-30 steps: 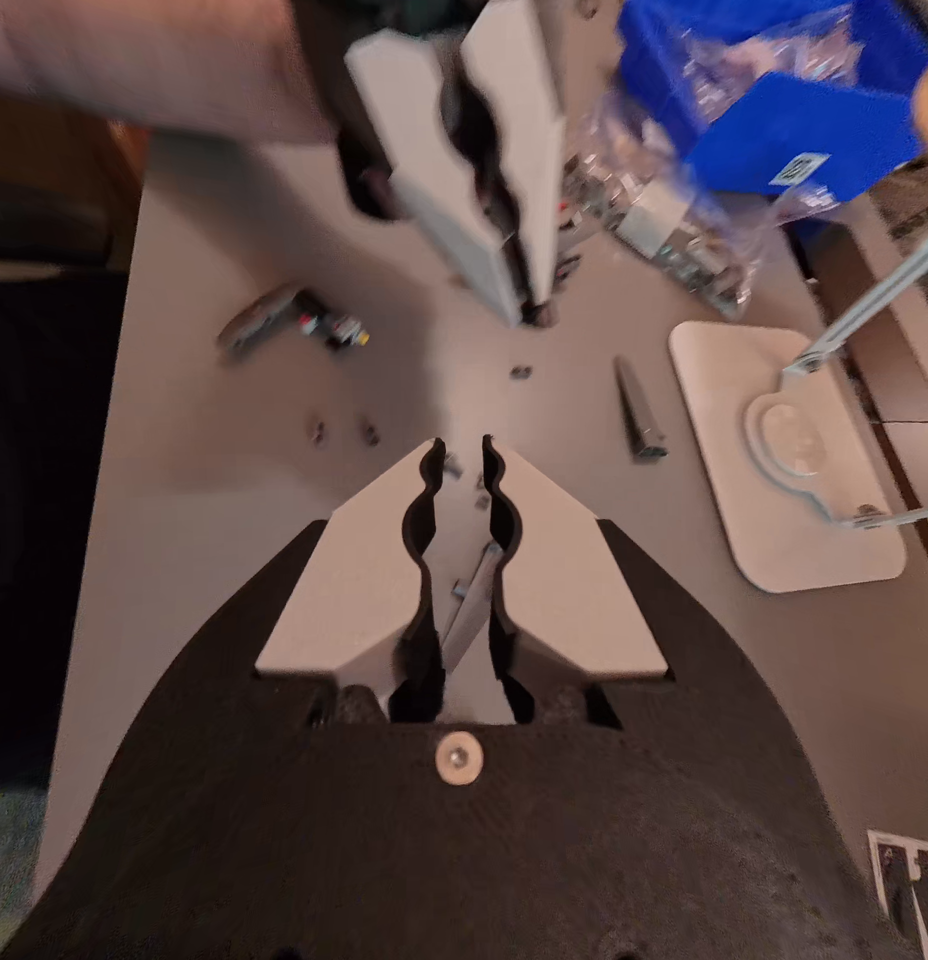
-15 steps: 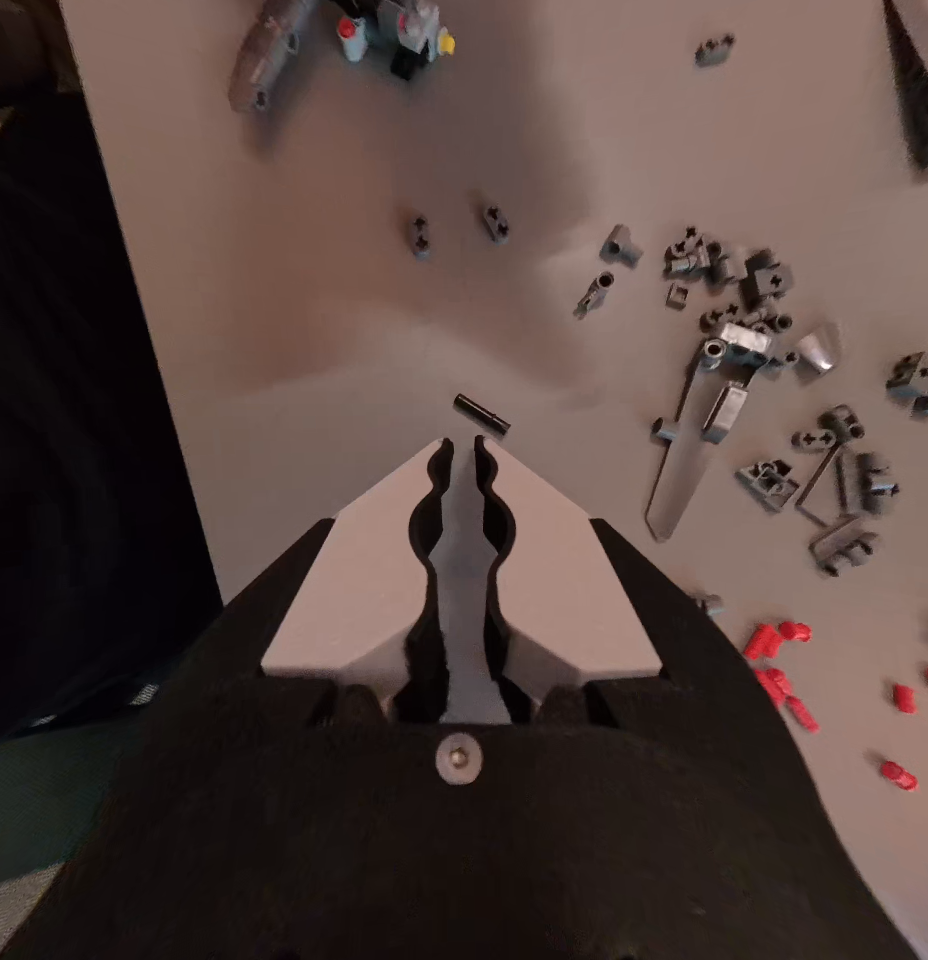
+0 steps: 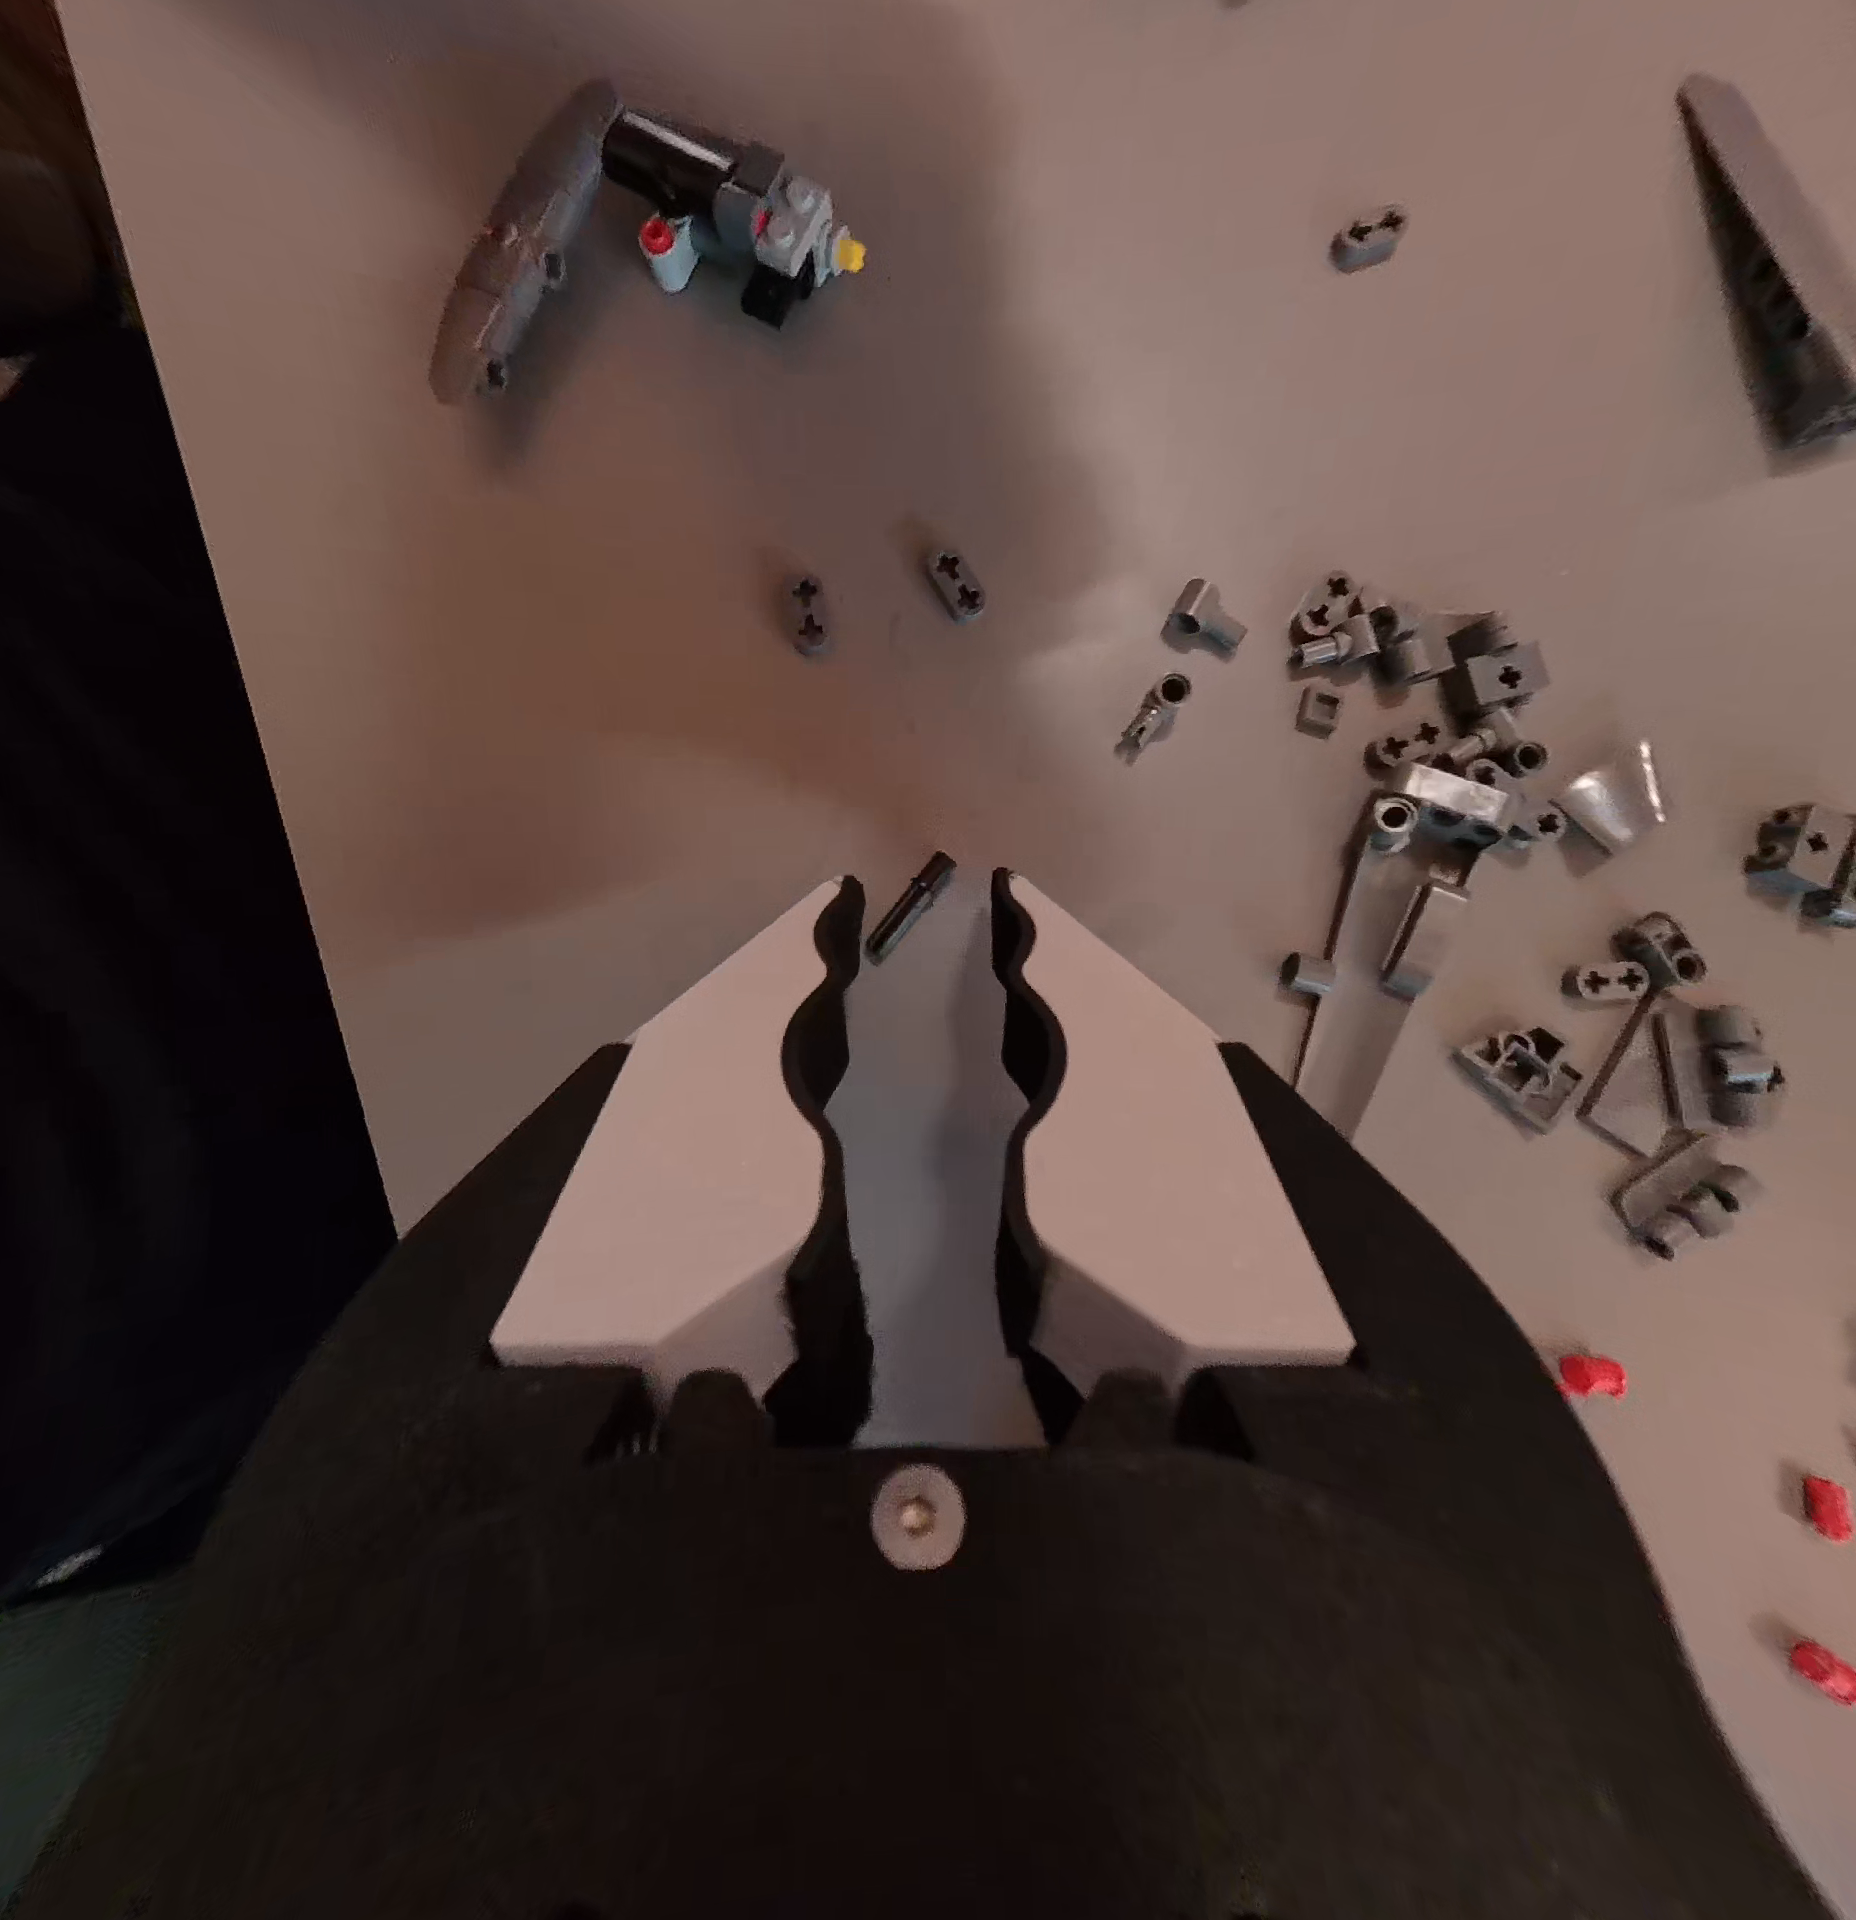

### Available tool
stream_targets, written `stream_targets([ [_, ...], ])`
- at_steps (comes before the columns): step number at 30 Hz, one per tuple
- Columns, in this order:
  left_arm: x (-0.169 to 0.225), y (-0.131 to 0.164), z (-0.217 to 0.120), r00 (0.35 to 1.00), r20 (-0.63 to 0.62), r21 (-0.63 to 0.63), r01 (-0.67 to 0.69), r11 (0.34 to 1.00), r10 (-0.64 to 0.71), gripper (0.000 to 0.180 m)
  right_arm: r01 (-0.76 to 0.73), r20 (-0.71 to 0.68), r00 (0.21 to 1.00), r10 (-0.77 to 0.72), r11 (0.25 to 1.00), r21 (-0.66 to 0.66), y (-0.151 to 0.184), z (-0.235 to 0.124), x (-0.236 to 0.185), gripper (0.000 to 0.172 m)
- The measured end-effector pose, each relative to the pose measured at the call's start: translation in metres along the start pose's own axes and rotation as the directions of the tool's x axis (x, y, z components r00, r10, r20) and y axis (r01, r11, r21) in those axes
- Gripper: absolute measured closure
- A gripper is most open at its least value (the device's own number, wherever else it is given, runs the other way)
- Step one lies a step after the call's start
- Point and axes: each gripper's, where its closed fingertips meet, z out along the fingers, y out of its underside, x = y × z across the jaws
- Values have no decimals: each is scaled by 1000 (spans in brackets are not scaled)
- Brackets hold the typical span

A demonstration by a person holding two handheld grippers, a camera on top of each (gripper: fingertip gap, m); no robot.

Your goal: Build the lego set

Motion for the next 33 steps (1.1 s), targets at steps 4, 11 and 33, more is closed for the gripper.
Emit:
stream_targets([
  [4, 1, 0, 0, 1000, -7, 4, 4, 1000, -4, 178, -58, -49, 997, 57, 998, -14, 10, -3, -1, 154],
  [11, 7, 1, 5, 1000, -24, -4, 1, 1000, -1, 178, -137, -68, 987, 143, 987, 81, 3, 4, -5, 164],
  [33, 20, 2, 6, 988, -134, 20, 85, 996, -81, 178, 3, -210, 974, 82, 926, 377, -36, -25, 21, 172],
])
